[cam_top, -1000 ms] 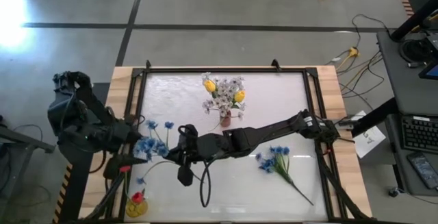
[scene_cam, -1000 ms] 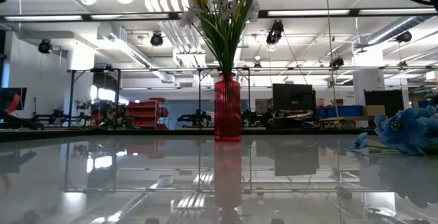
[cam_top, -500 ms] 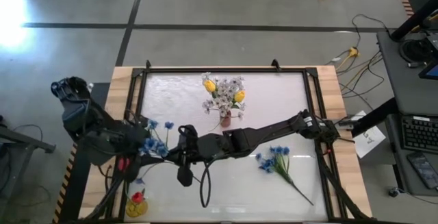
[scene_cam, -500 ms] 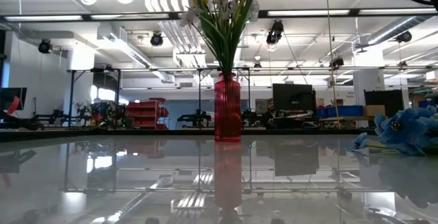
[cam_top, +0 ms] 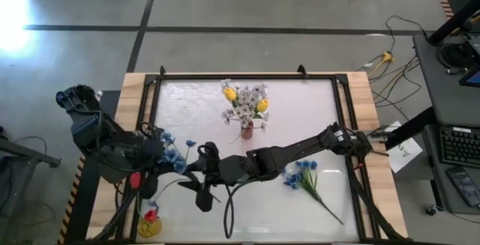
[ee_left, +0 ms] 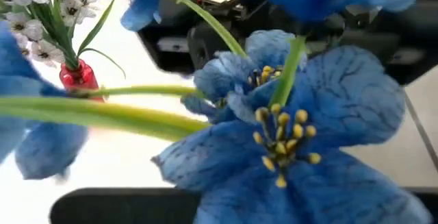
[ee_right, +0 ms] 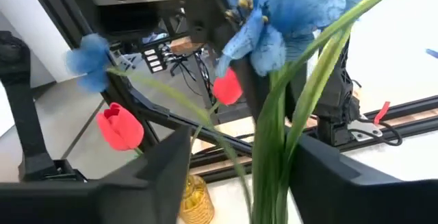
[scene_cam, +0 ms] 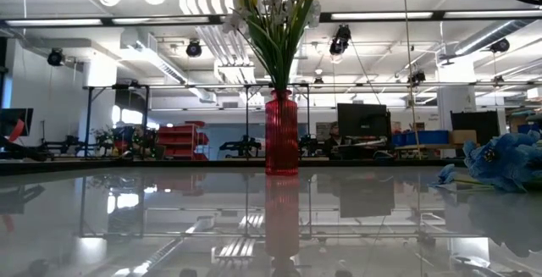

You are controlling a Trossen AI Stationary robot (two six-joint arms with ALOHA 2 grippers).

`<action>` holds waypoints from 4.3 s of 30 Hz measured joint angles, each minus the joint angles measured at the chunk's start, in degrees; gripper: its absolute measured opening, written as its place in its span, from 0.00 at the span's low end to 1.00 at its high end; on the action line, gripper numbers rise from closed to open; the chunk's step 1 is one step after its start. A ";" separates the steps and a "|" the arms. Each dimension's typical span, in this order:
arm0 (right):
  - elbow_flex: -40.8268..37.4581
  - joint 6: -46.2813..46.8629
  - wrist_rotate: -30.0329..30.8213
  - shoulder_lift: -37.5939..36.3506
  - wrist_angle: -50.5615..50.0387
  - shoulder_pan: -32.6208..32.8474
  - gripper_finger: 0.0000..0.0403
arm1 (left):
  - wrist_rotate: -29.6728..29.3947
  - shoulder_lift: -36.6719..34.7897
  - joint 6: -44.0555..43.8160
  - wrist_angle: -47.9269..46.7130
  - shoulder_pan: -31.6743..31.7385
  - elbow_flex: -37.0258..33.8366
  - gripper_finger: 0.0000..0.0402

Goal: Sort flowers into vase by color
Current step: Put the left blue flower into the yellow flower vase

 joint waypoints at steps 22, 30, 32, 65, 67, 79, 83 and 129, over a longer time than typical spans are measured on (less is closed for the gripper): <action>3.91 1.08 32.67 -5.46 -8.50 13.83 0.73 | 31.26 -4.33 23.73 -17.10 -4.20 13.64 0.00; 3.71 9.97 41.17 -4.77 -10.70 15.07 0.69 | 29.06 0.20 27.37 -19.85 -12.41 16.68 0.00; 3.65 10.59 41.48 -4.30 -10.85 15.07 0.69 | 27.99 1.51 27.83 -19.96 -15.37 16.59 0.00; 3.63 14.21 39.98 -4.08 -15.82 14.70 0.63 | 21.95 8.91 20.76 -19.40 -24.00 11.02 0.00; 3.63 14.21 39.98 -4.08 -15.84 14.70 0.63 | 21.76 8.58 20.50 -19.62 -24.15 11.02 0.00; 3.63 14.21 40.00 -4.08 -16.05 14.68 0.61 | 18.32 4.78 19.26 -18.89 -24.25 12.41 0.00; 3.63 14.21 39.98 -4.08 -16.34 14.68 0.61 | 19.63 5.70 18.20 -18.76 -26.05 12.20 0.00; 3.63 29.66 38.47 -4.08 -32.78 14.92 0.81 | 12.17 0.38 2.16 -26.22 -33.33 0.43 0.48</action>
